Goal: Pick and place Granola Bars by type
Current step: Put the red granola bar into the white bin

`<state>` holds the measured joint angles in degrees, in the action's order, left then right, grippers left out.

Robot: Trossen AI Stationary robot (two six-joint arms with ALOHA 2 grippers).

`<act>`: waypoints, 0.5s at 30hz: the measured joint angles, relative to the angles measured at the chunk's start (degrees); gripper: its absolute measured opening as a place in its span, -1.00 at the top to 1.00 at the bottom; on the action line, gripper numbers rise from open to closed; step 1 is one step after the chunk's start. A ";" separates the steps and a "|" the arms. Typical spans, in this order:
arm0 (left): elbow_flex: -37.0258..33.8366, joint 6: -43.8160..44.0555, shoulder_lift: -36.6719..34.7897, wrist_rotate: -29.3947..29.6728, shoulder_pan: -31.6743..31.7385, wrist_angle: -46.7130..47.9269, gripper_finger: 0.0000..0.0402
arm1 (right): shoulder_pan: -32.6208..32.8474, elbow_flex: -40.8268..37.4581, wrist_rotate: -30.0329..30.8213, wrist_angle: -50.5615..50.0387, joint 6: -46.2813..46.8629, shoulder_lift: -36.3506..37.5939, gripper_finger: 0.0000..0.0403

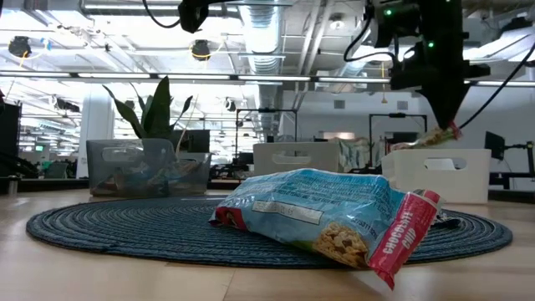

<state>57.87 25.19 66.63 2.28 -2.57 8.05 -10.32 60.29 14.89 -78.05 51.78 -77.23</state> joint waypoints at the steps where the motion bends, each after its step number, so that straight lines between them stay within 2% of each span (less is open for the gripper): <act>1: 0.00 0.00 0.00 0.01 0.02 -0.01 0.31 | 0.02 0.00 1.09 -0.38 0.91 0.00 1.00; 6: 0.00 0.00 0.00 0.02 0.00 0.01 0.31 | 1.98 -0.03 4.75 -2.22 1.82 0.00 1.00; 15: 0.00 0.02 0.00 0.04 0.02 0.01 0.31 | 5.47 -0.03 5.96 -2.40 2.26 0.00 1.00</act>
<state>57.87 25.21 66.63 2.33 -2.55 8.05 -4.85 60.26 20.85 -80.45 54.04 -77.23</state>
